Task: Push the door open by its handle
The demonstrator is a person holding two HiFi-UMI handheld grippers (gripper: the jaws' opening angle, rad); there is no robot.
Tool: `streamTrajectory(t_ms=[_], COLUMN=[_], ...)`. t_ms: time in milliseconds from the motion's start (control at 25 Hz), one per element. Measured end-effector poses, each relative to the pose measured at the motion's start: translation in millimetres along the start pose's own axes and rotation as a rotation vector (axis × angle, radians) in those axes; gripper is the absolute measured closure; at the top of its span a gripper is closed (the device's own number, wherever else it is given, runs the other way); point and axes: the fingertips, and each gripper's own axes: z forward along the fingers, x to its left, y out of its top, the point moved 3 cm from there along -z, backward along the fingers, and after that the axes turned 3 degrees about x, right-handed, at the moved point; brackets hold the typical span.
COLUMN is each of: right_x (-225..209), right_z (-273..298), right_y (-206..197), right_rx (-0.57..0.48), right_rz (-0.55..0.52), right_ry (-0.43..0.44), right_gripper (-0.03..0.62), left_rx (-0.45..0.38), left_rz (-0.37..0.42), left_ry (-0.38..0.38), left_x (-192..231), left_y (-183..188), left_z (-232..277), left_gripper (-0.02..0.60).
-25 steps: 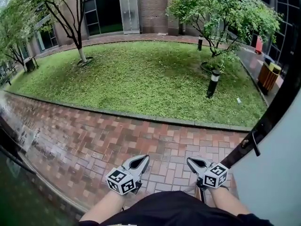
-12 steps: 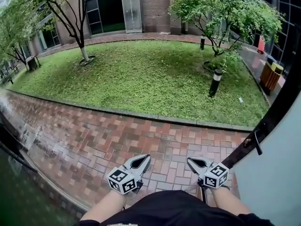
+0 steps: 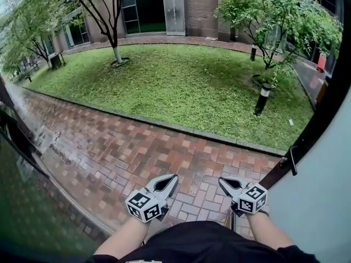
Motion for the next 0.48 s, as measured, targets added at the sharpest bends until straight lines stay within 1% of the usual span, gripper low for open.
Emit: streamTrajectory(t_ms=[160,320,400,480], right_x=[14,50,73,101], right_z=[-9,-16,-24,-33], right_y=[-7,-13,-18,-24], right_rx=[0.000,0.001,0.000,-0.008], right_rz=[0.022,0.017,0.007,-0.008], right_ry=[0.032,0.073,0.080,0.075], right_gripper=[0.594,0.594,0.594,0.594], left_rx=[0.003,-0.003,-0.016,-0.025], left_rz=[0.002,0.007,0.009,0.026], left_ry=[0.043,0.068,0.059,0.028], left_x=[-35,-71,-98,-128], left_y=[-5,-5,-8,-13], left_z=[-33,-77,-101,-127], left_gripper=[0.585,0.585,0.584,0.585])
